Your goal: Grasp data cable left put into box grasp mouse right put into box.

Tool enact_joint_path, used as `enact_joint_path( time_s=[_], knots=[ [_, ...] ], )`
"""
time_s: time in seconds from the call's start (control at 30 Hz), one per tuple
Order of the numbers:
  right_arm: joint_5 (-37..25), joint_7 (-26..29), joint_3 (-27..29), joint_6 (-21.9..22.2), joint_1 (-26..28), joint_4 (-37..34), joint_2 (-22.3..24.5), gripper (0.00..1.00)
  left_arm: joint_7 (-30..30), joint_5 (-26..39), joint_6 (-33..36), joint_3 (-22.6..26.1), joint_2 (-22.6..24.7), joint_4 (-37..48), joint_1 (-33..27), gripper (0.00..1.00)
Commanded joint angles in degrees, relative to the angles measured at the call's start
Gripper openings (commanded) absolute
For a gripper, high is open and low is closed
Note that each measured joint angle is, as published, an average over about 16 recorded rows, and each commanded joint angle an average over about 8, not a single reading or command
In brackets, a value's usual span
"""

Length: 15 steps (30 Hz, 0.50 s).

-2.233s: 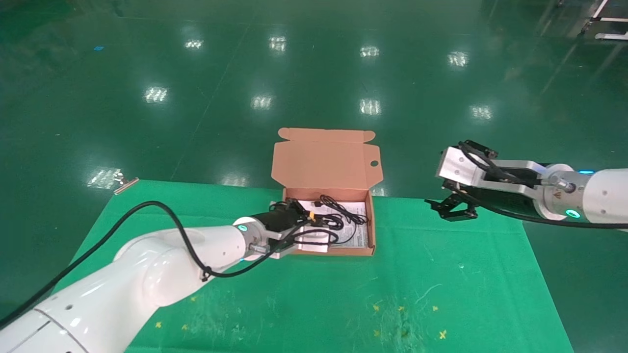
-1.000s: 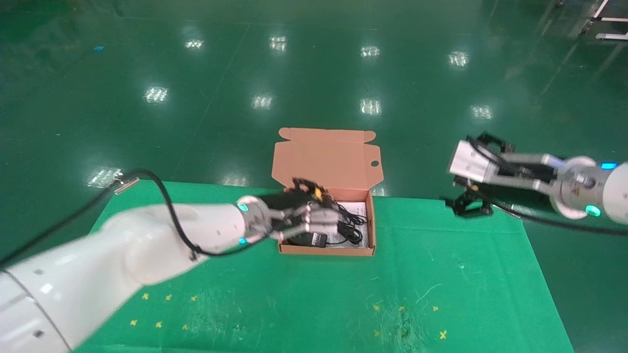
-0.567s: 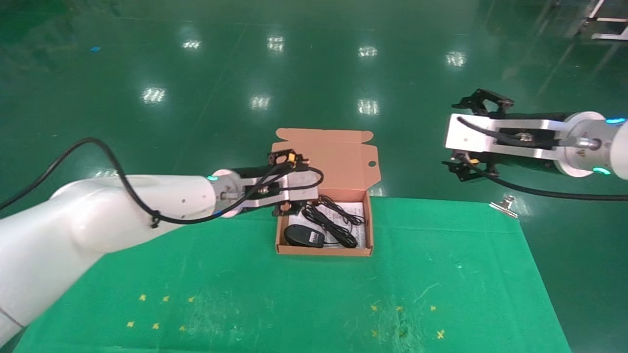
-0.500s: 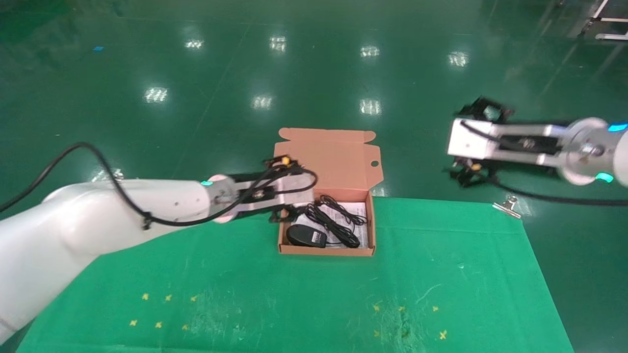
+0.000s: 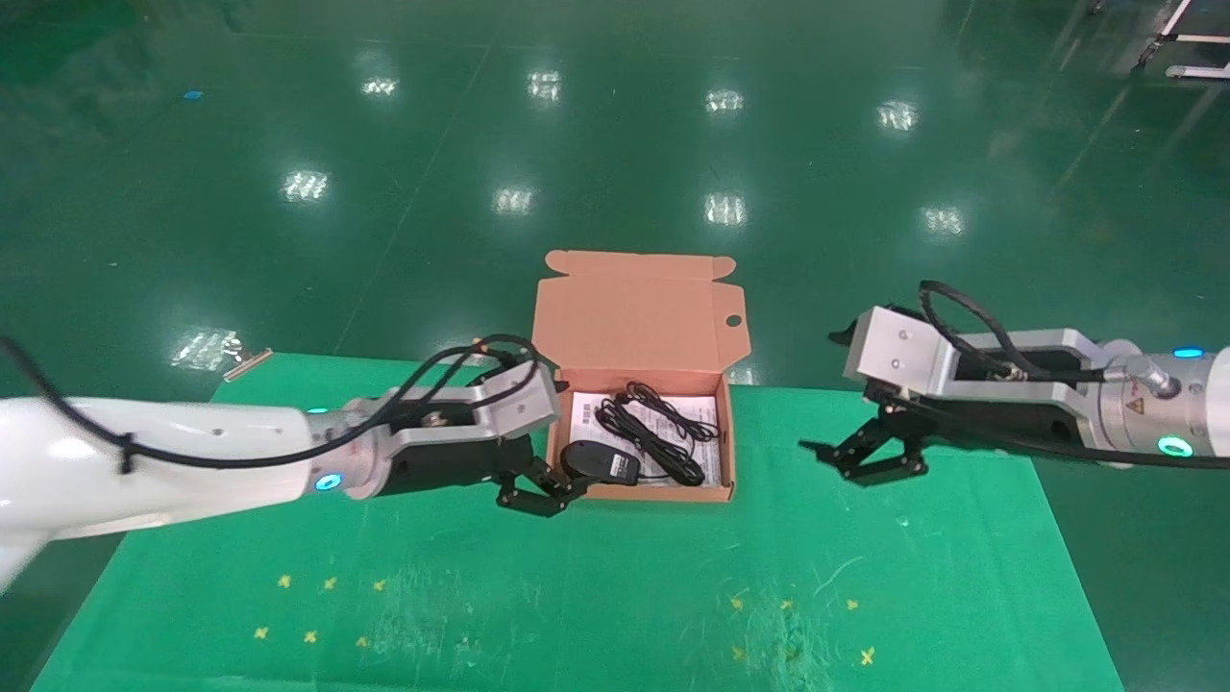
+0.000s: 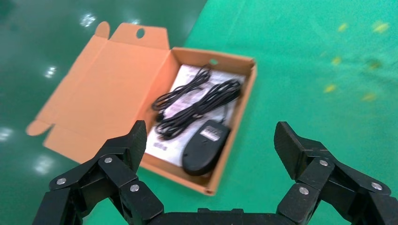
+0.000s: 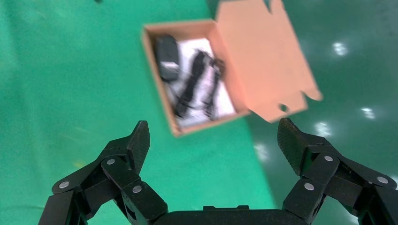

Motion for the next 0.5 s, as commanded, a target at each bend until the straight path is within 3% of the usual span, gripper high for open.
enact_joint_path(
  time_s=[0.03,0.5],
  knots=[
    [1.81,-0.49,1.40,-1.16,-1.10,-0.10,0.09,1.00,0.03,-1.68,1.57,-1.41,-0.96,-0.60,0.77,1.00],
    [13.15,-3.56,10.14,-8.39,-8.01,-0.75,0.66,1.00,0.21,-12.20,11.35,-10.21,-6.94,-4.34,5.57,1.00]
  ],
)
